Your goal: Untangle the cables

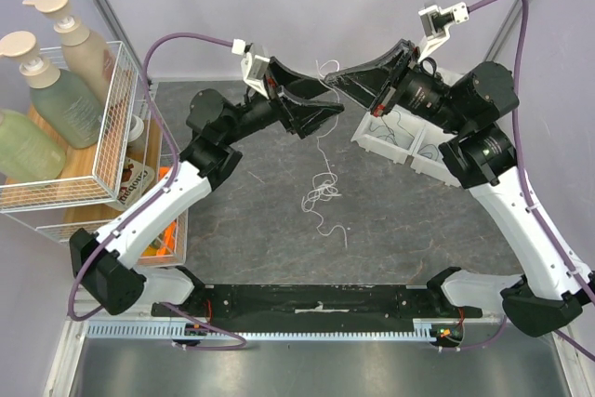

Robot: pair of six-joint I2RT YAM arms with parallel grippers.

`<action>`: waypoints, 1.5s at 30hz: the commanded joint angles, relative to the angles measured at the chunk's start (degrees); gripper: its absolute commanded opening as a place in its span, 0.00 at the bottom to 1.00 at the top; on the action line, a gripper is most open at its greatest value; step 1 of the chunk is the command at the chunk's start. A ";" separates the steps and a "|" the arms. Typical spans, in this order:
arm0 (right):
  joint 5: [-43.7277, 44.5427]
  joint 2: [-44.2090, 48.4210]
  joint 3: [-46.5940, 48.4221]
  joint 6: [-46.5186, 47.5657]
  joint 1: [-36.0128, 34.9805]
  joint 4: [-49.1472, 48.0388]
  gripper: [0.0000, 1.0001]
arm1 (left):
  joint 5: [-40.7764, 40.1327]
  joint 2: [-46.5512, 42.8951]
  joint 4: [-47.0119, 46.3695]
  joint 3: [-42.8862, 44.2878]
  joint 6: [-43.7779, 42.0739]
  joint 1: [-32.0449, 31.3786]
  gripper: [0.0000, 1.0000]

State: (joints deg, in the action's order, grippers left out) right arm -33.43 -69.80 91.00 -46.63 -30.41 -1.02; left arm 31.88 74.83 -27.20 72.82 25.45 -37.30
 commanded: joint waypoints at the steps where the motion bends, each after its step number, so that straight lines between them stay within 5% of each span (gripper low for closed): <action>1: -1.20 1.34 1.98 -0.74 -1.05 -0.05 0.00 | 7.23 3.38 -8.22 4.52 8.91 -0.32 0.71; 7: -1.90 0.98 5.15 -1.79 -1.93 -0.38 0.00 | 5.57 8.05 -1.90 5.76 6.73 -1.55 0.51; 13: -0.94 -0.33 12.86 -4.88 -2.02 -2.24 0.00 | -6.71 7.53 8.91 0.41 0.22 -1.37 0.34; 18: -0.49 -5.60 28.77 -4.78 -2.02 2.34 0.00 | -8.15 6.56 11.20 -5.48 -1.90 -0.58 0.30; 28: 5.83 -9.91 44.16 -2.50 -2.02 2.25 0.00 | -11.31 5.06 13.04 -15.77 -2.59 0.47 0.22; 36: 19.44 -5.17 43.38 7.06 -1.93 3.29 0.00 | -17.37 4.72 18.32 -25.08 -4.45 2.58 0.19; 45: 24.72 -1.57 39.69 12.96 -2.02 6.90 0.00 | -19.83 4.89 23.76 -28.61 -6.64 4.16 0.15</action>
State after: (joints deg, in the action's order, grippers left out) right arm -13.21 -73.30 132.29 -38.28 -32.16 5.37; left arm 15.00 81.23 -6.72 43.53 22.87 -33.32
